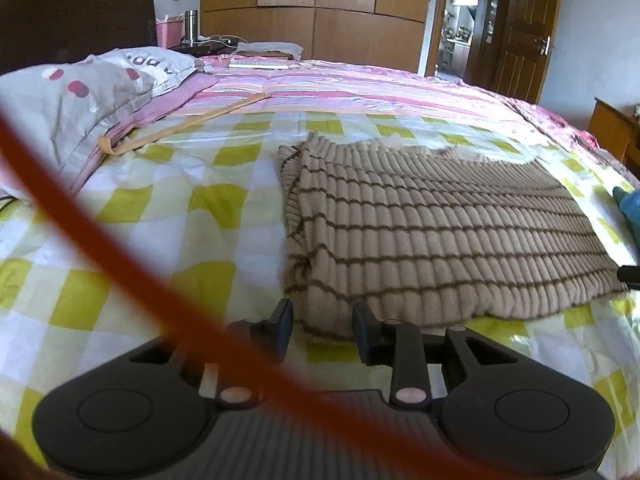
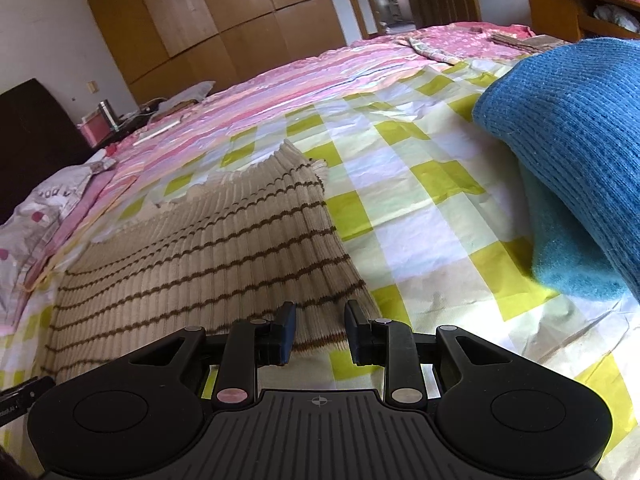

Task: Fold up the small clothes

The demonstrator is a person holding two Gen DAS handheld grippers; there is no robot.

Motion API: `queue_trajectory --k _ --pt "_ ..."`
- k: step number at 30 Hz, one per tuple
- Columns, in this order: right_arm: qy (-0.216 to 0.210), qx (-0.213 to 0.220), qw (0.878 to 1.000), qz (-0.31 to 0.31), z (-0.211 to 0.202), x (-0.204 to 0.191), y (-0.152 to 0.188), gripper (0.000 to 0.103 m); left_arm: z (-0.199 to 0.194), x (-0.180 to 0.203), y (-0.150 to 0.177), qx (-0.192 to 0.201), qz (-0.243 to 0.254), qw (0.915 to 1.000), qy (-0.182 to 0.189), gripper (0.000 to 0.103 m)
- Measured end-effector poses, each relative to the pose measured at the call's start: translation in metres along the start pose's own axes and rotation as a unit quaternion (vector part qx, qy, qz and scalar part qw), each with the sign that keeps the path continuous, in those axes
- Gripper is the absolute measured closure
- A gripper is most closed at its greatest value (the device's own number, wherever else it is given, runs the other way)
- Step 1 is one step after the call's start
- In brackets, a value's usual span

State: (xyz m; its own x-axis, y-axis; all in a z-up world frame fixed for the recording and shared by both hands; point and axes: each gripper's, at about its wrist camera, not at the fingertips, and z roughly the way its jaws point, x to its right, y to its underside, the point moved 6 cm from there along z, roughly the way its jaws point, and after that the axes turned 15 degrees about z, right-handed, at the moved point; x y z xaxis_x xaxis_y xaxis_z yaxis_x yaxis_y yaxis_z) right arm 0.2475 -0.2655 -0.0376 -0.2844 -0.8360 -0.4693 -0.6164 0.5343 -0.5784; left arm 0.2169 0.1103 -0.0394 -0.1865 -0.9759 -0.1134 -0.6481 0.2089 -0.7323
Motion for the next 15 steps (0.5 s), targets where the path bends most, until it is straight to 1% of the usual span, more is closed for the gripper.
queue_trajectory --k 4,7,11,15 --pt "-0.018 -0.008 1.0 0.007 -0.005 0.007 0.005 0.075 -0.012 0.013 0.003 -0.004 0.024 0.9997 -0.01 0.065" --pt "-0.033 -0.013 0.999 0.022 -0.007 0.013 0.008 0.072 -0.02 0.025 -0.003 -0.001 0.036 0.9993 -0.009 0.065" --pt "-0.045 -0.015 0.998 0.038 -0.008 0.022 0.007 0.072 -0.031 0.048 -0.02 0.023 0.059 0.998 0.004 0.064" --pt "-0.058 -0.02 0.997 0.054 -0.006 0.029 0.0 0.07 -0.032 0.084 -0.035 0.042 0.099 0.9938 0.026 0.063"
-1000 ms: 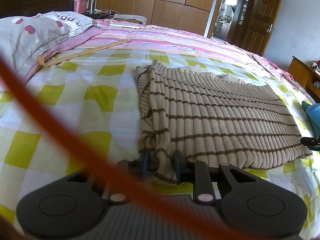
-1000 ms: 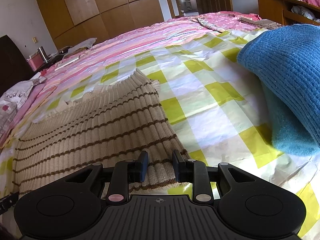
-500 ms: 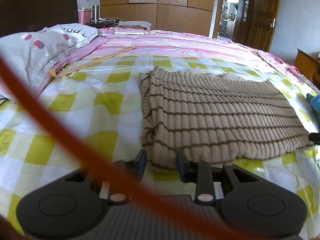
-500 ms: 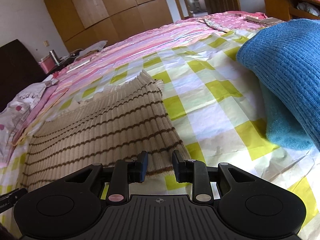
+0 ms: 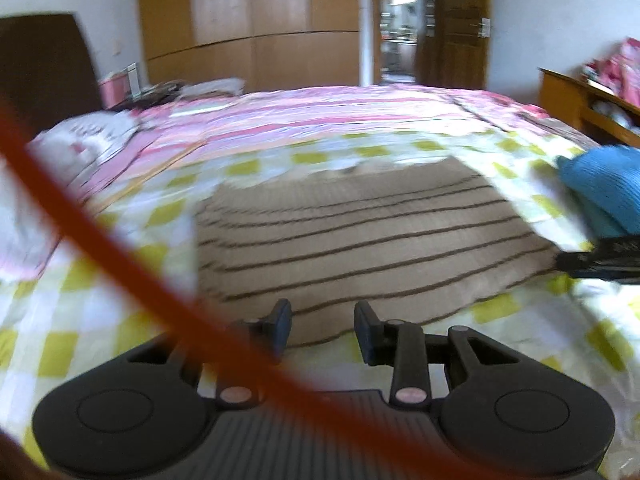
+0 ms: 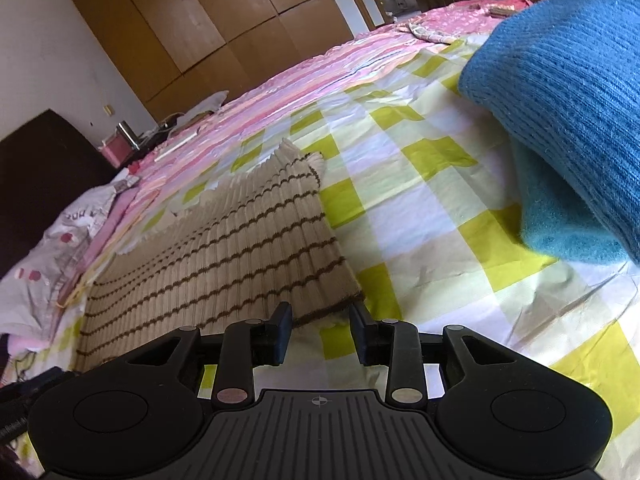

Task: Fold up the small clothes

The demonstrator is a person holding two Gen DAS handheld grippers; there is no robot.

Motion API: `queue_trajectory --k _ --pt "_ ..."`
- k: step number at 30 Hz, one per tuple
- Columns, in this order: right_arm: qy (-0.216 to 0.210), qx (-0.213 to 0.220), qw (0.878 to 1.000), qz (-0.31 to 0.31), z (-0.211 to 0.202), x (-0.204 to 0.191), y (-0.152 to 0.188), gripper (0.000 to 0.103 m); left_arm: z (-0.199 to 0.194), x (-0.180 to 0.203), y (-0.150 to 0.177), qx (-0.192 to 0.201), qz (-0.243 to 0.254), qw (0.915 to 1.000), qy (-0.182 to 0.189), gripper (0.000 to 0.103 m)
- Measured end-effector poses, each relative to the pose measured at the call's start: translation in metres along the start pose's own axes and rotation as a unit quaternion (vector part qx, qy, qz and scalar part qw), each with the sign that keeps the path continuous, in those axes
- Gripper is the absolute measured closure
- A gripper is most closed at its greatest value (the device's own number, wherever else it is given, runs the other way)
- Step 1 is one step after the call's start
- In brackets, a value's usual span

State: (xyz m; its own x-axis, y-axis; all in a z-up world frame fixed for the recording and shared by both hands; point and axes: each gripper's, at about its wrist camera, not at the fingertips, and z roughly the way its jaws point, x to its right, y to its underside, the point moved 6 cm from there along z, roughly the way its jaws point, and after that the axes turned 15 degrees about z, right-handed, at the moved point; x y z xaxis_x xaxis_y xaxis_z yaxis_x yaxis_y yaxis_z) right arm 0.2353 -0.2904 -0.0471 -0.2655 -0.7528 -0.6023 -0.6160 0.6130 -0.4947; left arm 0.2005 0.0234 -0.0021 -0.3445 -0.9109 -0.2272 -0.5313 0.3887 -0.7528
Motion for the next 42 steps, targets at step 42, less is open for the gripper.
queue_trajectory --k 42 --pt "-0.128 -0.126 0.982 0.065 0.11 -0.015 -0.076 0.043 0.071 0.159 -0.07 0.105 0.178 0.9774 0.046 0.085"
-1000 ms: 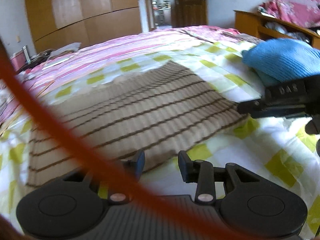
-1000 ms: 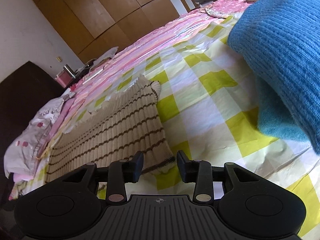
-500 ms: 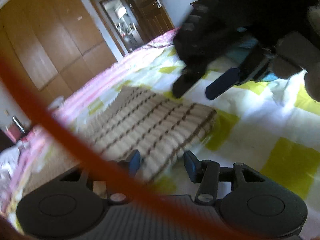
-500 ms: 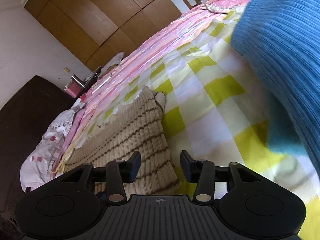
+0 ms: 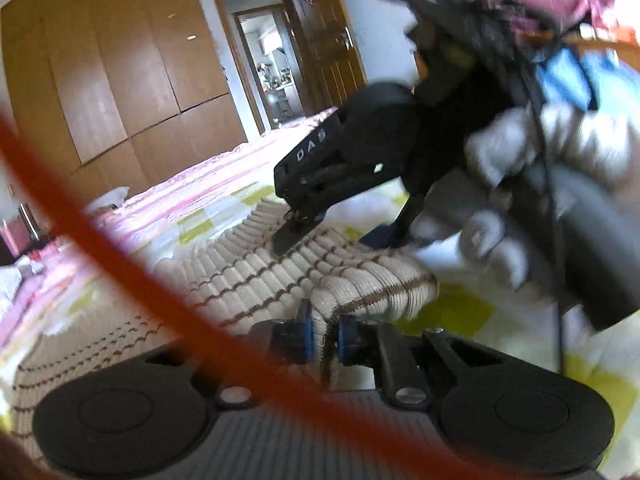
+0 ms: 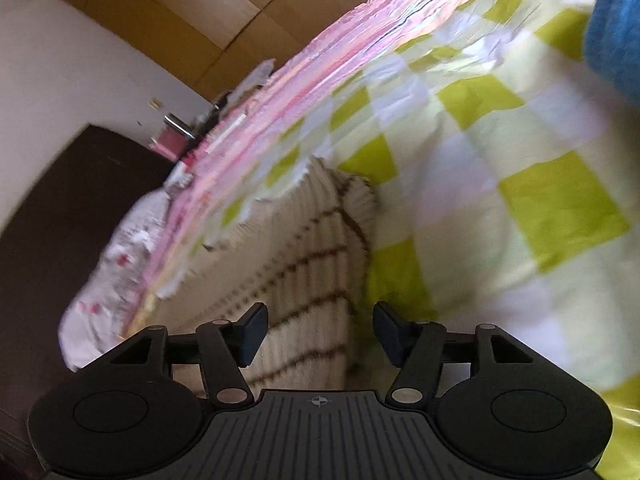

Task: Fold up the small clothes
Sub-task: 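Grasp the sweater's end with the right gripper and lift it up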

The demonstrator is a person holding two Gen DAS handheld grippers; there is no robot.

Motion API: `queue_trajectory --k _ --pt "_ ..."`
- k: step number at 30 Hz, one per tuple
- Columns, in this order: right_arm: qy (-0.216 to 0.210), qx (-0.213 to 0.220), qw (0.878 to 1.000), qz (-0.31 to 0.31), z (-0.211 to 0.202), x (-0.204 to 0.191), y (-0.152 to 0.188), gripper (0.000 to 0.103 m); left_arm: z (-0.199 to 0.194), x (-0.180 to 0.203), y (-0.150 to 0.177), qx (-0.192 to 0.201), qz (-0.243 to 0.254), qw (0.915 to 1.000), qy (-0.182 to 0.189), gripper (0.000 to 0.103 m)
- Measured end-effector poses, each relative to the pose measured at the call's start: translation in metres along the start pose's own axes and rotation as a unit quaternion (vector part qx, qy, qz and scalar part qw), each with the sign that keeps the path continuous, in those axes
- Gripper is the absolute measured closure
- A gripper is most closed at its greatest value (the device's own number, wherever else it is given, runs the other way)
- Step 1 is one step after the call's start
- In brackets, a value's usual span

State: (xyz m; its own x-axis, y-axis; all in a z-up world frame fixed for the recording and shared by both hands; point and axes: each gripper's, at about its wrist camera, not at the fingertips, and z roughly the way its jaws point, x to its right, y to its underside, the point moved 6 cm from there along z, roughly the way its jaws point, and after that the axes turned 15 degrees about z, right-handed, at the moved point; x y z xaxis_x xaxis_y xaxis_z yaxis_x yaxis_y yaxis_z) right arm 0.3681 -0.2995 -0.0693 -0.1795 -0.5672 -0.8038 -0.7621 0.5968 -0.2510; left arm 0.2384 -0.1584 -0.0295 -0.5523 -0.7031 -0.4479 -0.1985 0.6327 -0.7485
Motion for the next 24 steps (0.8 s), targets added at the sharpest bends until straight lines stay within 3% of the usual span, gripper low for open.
queue_trajectory --k 3,5,7,14,24 --pt "-0.017 -0.001 0.999 0.034 0.01 -0.002 -0.002 0.046 -0.012 -0.012 -0.005 0.016 -0.032 0.9993 0.013 0.086" --pt "-0.019 0.003 0.999 0.046 0.013 -0.006 -0.004 0.067 -0.019 -0.022 -0.005 0.021 -0.054 0.9981 0.021 0.086" --pt "-0.02 0.011 0.998 0.052 0.013 -0.012 -0.007 0.075 -0.025 -0.026 -0.005 0.025 -0.079 0.9962 0.028 0.086" --pt "-0.021 0.043 0.998 -0.028 0.008 -0.084 0.002 0.08 -0.043 -0.074 0.009 0.04 -0.173 0.9831 0.045 0.086" --pt "-0.013 0.013 0.984 -0.18 0.067 -0.213 0.073 0.084 -0.102 -0.148 0.077 0.03 -0.233 0.9718 -0.022 0.086"
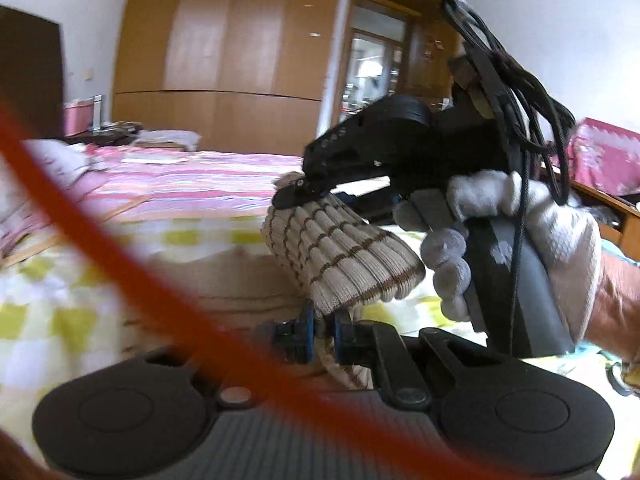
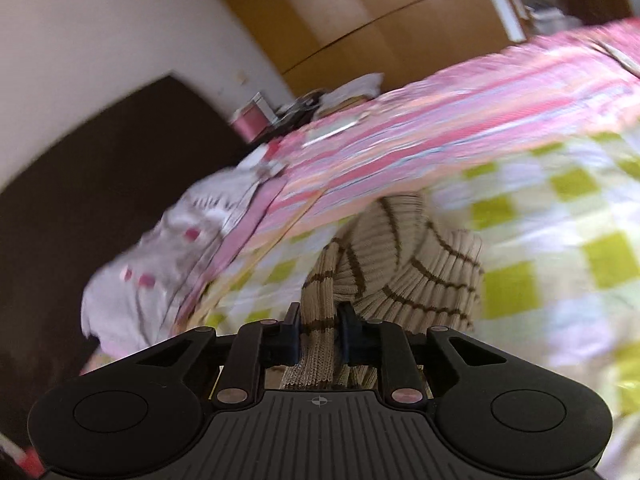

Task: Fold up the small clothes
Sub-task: 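Grasp the sweater's end with the right gripper and lift it up, then fold the held sweater end over the body with the right gripper and release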

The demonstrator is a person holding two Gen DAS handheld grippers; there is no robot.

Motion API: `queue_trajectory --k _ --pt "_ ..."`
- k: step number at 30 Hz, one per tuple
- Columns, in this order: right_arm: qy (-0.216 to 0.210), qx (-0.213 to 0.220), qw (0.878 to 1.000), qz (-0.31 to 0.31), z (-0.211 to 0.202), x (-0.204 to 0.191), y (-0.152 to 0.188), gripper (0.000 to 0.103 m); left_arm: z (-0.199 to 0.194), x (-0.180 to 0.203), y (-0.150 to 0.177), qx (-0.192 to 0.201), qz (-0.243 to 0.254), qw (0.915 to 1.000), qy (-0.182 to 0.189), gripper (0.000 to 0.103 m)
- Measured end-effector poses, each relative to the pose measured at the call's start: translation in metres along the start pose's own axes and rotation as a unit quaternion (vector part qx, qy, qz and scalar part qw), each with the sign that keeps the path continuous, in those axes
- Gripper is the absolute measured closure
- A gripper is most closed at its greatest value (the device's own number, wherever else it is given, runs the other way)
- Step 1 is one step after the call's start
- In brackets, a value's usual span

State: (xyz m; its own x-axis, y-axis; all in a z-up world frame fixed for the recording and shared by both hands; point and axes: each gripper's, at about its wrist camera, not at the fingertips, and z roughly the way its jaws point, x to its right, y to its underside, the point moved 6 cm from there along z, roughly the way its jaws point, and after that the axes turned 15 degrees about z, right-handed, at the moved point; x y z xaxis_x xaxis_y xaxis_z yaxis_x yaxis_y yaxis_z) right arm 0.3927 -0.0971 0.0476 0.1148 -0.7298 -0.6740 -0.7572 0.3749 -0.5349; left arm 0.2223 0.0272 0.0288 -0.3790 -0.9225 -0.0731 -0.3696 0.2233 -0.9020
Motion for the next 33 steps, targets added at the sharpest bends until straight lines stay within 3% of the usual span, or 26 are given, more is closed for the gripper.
queue_trajectory --k 9,19,24,28,33 --pt "0.07 -0.069 0.987 -0.127 0.085 -0.068 0.069 0.085 -0.005 -0.059 0.057 -0.049 -0.068 0.9962 -0.023 0.086" --pt "0.102 -0.08 0.979 -0.157 0.097 -0.084 0.093 0.08 0.0 -0.079 0.07 -0.072 -0.086 0.9936 -0.006 0.085" --pt "0.084 -0.09 0.979 -0.16 0.091 -0.099 0.098 0.08 -0.008 -0.079 0.067 -0.069 -0.083 0.9941 -0.008 0.085" --pt "0.043 -0.116 0.982 -0.145 0.083 -0.113 0.106 0.08 -0.017 -0.077 0.065 -0.068 -0.084 0.9941 -0.013 0.085" --pt "0.024 -0.105 0.983 -0.151 0.063 -0.127 0.104 0.08 -0.025 -0.082 0.066 -0.071 -0.089 0.9932 -0.025 0.084"
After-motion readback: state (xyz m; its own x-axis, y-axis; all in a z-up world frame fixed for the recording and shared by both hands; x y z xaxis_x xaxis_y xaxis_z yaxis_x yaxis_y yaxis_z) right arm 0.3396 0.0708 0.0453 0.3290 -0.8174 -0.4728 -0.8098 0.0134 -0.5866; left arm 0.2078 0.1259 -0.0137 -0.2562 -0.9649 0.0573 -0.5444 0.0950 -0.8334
